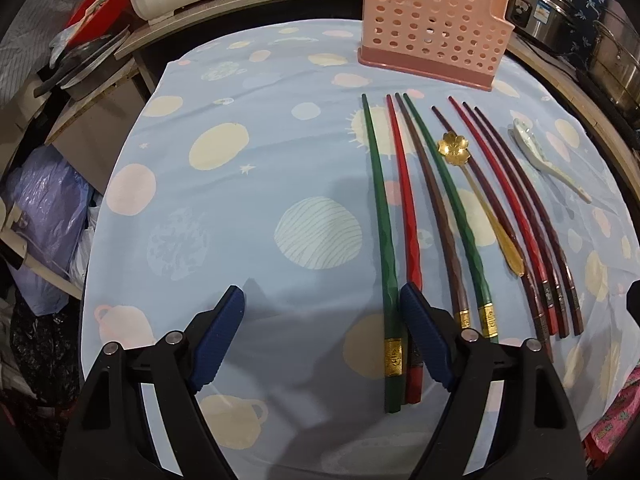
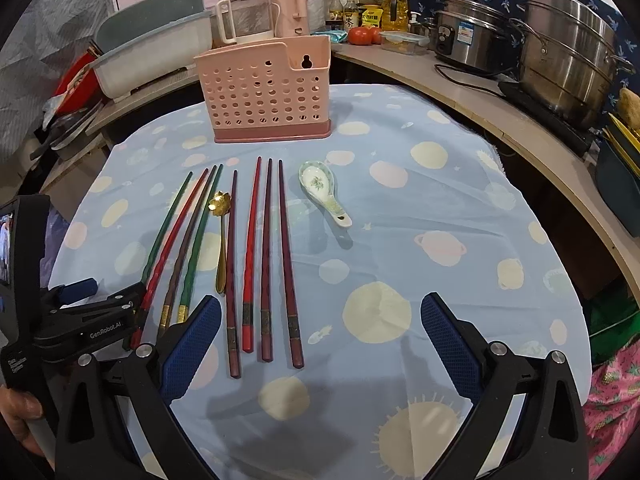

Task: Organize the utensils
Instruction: 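Lower the left tool onto a green chopstick and close it, then close the right tool on the white ceramic spoon while the left tool holds the green chopstick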

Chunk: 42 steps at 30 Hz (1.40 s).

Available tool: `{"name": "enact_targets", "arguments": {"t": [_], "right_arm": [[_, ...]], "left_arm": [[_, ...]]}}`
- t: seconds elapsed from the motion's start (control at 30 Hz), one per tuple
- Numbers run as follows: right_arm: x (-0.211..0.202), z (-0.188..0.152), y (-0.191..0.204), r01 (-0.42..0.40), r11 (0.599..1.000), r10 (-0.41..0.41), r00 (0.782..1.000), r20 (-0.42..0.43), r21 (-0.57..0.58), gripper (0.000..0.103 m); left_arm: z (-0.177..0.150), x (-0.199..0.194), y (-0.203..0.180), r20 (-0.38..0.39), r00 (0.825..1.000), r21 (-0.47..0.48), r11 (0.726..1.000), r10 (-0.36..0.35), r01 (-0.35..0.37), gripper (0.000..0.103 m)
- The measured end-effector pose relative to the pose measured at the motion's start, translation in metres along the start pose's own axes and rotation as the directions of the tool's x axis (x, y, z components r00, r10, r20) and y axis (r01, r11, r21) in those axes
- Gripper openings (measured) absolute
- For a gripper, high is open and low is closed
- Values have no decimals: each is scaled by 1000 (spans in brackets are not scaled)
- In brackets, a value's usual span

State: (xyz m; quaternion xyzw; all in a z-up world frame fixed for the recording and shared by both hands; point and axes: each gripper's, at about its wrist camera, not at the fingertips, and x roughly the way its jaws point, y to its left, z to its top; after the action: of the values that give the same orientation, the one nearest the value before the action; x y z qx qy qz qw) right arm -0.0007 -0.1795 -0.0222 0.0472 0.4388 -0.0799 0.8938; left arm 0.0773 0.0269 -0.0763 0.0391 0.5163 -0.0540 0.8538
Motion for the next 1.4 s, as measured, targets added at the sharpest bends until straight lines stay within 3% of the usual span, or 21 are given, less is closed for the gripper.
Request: {"name": "enact_targets", "arguments": {"t": [0.2,0.4,0.47,0.57,0.77,0.87,1.13,1.4], "right_arm": [[1,-1,-2,-4,1000,4,1000,-3,10,96],[3,-1,-5,-15,1000,16,1000,-6,23,96],[3,-1,-5,-23,999,23,1000,-8,27,96],[4,2,-7,-30,999,30,1000,-1,30,96],[12,25,-15,-35,998,33,999,37,49,92],[23,41,-21,-40,997,37,998,52,64,83],[70,68,-30,-101,990,101,995,-2,98,41],[103,71,-27,-122,987,129,990,-59,101,20]], "left_arm": [[-3,-1,1,5,1000,3,1000,0,0,68],[-6,-7,6,14,1000,7,1000,-24,24,43],[-7,-8,8,16,1000,7,1000,-23,23,28],[-7,-9,15,10,1000,-5,1000,-26,26,14],[-3,-7,17,7,999,-7,999,-34,34,7],[-1,-6,15,7,999,-4,999,-41,41,7],[3,-3,12,6,999,1,999,-36,36,7],[8,1,8,7,1000,4,1000,-26,26,7]]}}
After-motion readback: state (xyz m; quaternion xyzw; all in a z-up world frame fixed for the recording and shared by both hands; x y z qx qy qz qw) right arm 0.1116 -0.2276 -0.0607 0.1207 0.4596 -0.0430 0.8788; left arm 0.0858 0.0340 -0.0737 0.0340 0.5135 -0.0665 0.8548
